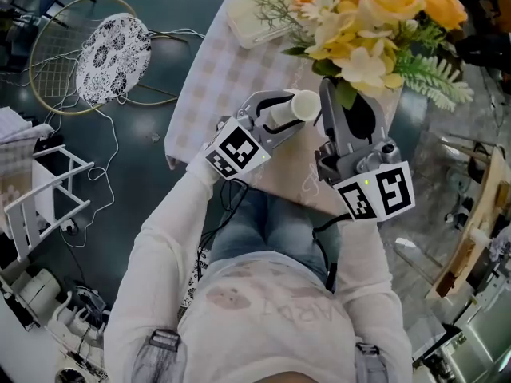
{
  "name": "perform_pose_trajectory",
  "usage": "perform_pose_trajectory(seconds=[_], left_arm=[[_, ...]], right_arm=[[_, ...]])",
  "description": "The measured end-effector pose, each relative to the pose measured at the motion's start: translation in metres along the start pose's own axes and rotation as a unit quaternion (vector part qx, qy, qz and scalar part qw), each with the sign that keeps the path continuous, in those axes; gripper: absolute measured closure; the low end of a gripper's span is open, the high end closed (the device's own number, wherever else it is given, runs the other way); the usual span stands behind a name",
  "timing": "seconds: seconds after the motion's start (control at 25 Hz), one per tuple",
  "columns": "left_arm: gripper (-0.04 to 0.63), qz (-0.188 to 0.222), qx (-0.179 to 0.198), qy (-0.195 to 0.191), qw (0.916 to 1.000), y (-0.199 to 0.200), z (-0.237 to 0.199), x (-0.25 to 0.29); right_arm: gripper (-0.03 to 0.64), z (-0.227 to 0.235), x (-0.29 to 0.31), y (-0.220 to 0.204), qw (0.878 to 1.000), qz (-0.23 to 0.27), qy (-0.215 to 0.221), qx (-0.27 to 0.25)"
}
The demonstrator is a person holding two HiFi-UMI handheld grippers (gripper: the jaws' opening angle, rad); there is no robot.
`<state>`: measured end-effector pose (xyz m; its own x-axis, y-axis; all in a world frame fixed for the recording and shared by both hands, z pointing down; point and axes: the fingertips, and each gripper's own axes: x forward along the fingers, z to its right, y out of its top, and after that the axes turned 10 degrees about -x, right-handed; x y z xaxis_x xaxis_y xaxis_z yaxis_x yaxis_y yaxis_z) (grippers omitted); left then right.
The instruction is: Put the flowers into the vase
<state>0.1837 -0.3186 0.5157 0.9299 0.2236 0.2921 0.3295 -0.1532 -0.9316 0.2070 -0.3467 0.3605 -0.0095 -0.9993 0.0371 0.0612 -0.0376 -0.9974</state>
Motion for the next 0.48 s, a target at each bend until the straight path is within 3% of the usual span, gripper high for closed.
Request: perform_pose_trajectory(seconds=[0.2,0.48], left_arm=[[0.39,-0.006,-0.002,0.003,1.0,-0.003,-0.001,0.0],[0.39,0.004,-0.016,0.002,0.9999,-0.002,-0.004,0.0]], right_arm=[[0.558,0.013,0.016,-0.009,1.0,0.022,-0.021,-0.006],[0.557,0.013,0.003,-0.034,0.999,0.01,-0.041,-0.021]])
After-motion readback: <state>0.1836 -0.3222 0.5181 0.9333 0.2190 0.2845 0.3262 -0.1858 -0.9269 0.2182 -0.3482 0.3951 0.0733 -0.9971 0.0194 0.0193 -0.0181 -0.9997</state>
